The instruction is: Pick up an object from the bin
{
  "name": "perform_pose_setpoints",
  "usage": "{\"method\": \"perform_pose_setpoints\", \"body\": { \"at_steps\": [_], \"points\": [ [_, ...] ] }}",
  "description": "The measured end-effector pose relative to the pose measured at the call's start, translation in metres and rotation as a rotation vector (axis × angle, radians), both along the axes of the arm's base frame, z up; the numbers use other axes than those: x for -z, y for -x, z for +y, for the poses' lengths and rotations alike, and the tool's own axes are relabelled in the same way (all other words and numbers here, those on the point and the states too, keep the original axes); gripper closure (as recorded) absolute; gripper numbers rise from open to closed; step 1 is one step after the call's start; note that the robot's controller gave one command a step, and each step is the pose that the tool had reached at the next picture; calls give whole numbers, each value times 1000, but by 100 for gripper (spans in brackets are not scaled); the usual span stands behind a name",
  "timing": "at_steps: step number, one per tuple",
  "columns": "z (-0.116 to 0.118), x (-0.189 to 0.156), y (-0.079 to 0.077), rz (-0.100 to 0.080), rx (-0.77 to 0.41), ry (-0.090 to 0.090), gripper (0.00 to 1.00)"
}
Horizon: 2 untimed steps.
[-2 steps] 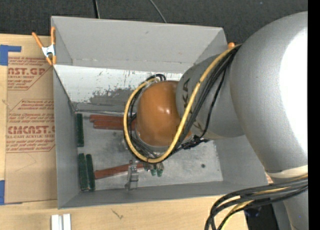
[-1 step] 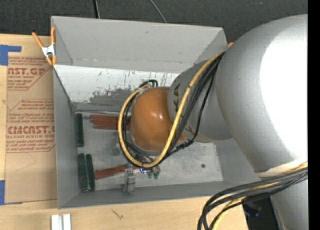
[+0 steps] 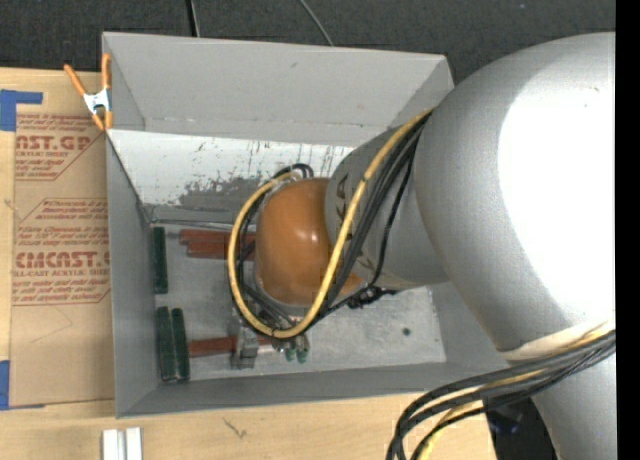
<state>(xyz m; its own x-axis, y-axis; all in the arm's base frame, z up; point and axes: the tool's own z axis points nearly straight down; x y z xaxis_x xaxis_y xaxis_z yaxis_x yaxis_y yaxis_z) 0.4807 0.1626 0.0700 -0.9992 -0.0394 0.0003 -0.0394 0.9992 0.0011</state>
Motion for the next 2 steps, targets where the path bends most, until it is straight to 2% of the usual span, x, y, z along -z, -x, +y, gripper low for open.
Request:
{"method": "perform_pose_setpoints", "body": {
  "at_steps": [2],
  "points": [
    [0,-2,0,1,0,0,100]
  ]
}}
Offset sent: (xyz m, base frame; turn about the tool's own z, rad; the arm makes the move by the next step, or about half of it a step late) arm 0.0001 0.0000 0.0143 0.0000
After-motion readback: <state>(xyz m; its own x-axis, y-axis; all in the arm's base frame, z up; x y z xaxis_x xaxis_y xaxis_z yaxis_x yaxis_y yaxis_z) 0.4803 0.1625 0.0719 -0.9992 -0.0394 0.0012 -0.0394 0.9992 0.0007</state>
